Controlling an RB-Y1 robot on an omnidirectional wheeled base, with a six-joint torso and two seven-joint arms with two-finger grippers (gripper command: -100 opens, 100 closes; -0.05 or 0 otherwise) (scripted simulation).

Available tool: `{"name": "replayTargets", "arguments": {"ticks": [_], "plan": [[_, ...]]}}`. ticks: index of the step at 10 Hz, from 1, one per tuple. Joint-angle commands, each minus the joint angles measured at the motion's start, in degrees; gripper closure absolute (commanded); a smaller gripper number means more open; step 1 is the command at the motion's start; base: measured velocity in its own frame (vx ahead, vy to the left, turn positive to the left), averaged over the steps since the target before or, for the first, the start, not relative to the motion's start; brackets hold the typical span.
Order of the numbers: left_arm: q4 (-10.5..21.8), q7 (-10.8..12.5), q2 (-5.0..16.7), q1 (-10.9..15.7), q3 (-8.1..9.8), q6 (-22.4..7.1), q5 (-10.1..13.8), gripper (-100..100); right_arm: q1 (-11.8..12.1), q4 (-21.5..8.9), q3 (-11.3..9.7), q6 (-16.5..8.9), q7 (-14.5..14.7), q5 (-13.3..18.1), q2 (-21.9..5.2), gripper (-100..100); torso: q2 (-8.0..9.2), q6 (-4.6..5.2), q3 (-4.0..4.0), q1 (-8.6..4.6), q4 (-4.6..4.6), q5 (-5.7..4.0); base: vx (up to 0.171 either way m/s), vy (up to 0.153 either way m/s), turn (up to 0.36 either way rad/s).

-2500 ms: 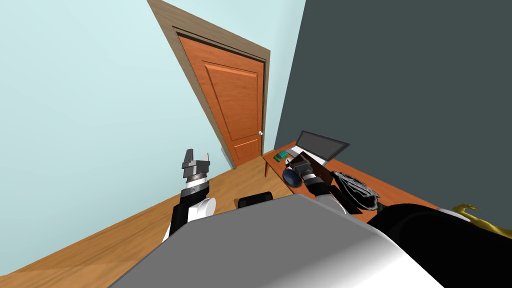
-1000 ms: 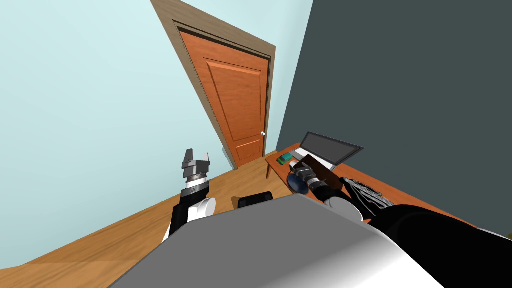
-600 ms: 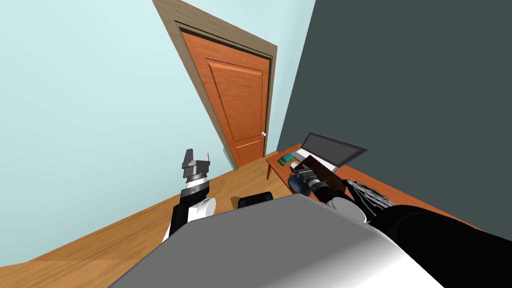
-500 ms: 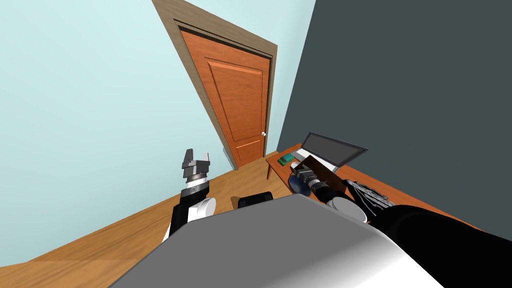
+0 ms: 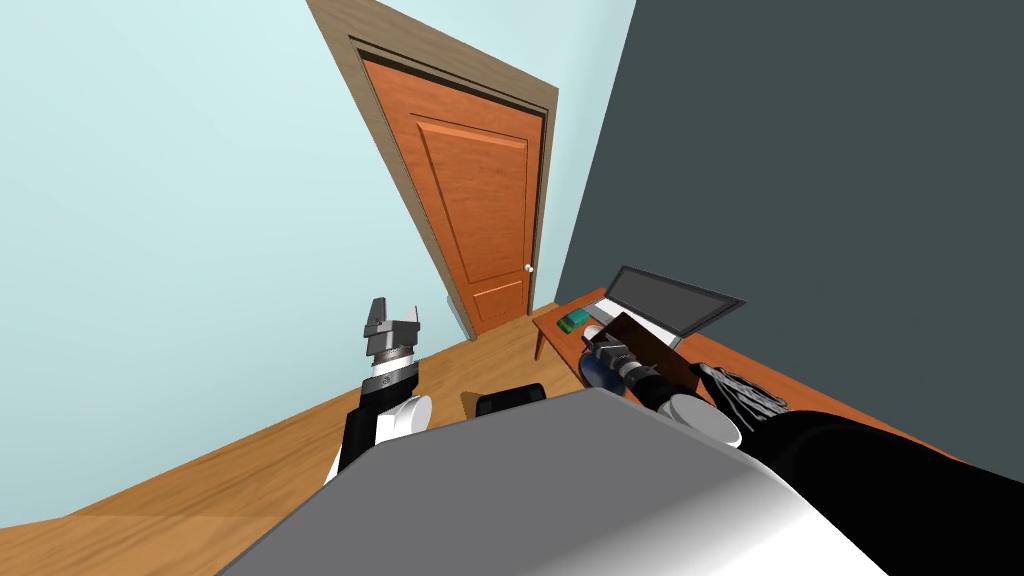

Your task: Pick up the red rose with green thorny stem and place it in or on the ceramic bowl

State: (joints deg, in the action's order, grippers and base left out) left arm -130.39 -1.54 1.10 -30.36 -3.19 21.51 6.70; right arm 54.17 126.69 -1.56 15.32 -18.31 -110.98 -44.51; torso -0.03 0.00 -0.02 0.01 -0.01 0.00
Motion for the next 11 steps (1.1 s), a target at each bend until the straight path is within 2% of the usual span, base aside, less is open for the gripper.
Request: {"name": "replayTargets", "arguments": {"ticks": [1, 3, 4, 5, 8, 9, 11], "plan": [[0.0, 0.0, 0.0, 0.0, 0.00, 0.0, 0.0, 0, 1.0, -0.7, -0.2, -0.3, -0.7, -2.9, -2.3, -100, 0.00, 0.00, 0.00, 0.00, 0.00, 0.00, 0.030, 0.005, 0.059], [0.0, 0.0, 0.0, 0.0, 0.00, 0.0, 0.0, 0, 1.0, -0.7, -0.2, -0.3, -0.7, -7.0, -2.3, -100, -0.11, -0.01, -0.06, 0.00, -0.02, 0.00, 0.036, -0.001, 0.028], [0.0, 0.0, 0.0, 0.0, 0.00, 0.0, 0.0, 0, 1.0, -0.7, -0.2, -0.3, -0.7, -7.8, -2.3, -100, -0.07, 0.00, -0.04, -0.01, -0.02, 0.00, 0.006, -0.005, -0.007], [0.0, 0.0, 0.0, 0.0, 0.00, 0.0, 0.0, 0, 1.9, -1.4, -0.4, -0.5, -1.3, -9.8, -4.4, -100, 0.00, 0.00, 0.00, -0.01, 0.00, 0.00, 0.028, -0.007, 0.071], [0.0, 0.0, 0.0, 0.0, 0.00, 0.0, 0.0, 0, 1.9, -1.4, -0.4, -0.5, -1.3, -14.6, -4.4, -100, -0.06, 0.00, -0.03, -0.01, -0.01, 0.00, 0.024, -0.002, 0.014], [0.0, 0.0, 0.0, 0.0, 0.00, 0.0, 0.0, 0, 2.8, -2.0, -0.7, -0.8, -2.0, -16.6, -6.5, -100, 0.00, 0.00, 0.00, 0.01, 0.00, 0.00, 0.031, -0.004, 0.075], [0.0, 0.0, 0.0, 0.0, 0.00, 0.0, 0.0, 0, 2.8, -2.0, -0.7, -0.8, -2.0, -20.1, -6.5, -100, -0.09, 0.00, -0.05, -0.04, -0.02, -0.01, 0.031, -0.007, 0.025]]}}
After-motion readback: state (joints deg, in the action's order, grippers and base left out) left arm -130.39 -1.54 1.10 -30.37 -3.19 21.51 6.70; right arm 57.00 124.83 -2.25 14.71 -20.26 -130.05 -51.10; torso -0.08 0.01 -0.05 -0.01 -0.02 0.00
